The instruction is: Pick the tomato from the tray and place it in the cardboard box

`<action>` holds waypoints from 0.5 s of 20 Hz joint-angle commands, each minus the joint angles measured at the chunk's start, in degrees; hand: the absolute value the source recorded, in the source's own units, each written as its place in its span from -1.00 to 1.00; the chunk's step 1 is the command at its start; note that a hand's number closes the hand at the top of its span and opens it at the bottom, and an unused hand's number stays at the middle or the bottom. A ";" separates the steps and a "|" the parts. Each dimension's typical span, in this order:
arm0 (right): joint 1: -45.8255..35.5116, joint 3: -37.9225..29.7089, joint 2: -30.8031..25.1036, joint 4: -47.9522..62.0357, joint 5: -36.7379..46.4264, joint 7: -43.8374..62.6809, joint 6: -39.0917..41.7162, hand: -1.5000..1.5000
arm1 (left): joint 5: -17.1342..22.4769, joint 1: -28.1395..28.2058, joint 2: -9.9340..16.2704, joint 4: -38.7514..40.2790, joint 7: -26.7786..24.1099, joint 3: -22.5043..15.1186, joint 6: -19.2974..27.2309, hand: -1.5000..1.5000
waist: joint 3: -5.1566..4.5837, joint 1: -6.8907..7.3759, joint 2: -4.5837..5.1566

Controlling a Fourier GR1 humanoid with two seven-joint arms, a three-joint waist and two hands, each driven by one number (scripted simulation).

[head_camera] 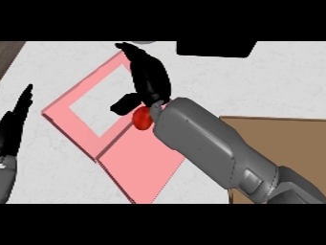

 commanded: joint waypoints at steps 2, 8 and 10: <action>-0.74 -5.94 0.01 0.30 -3.12 -7.98 -6.11 -1.00 | -0.22 1.59 -0.01 1.33 -2.09 1.43 0.85 0.00 | 0.02 -1.26 -0.14; 4.61 -12.92 -1.83 -6.57 -5.46 -12.04 -4.40 -1.00 | 0.26 5.27 0.41 -3.11 -0.80 2.08 -0.51 0.00 | 0.06 -2.73 -0.70; 8.46 -15.27 -6.38 -12.69 -8.16 -13.68 -2.27 -1.00 | 1.29 3.45 2.28 -0.45 -0.98 4.03 -1.71 0.00 | 0.08 -3.54 -0.82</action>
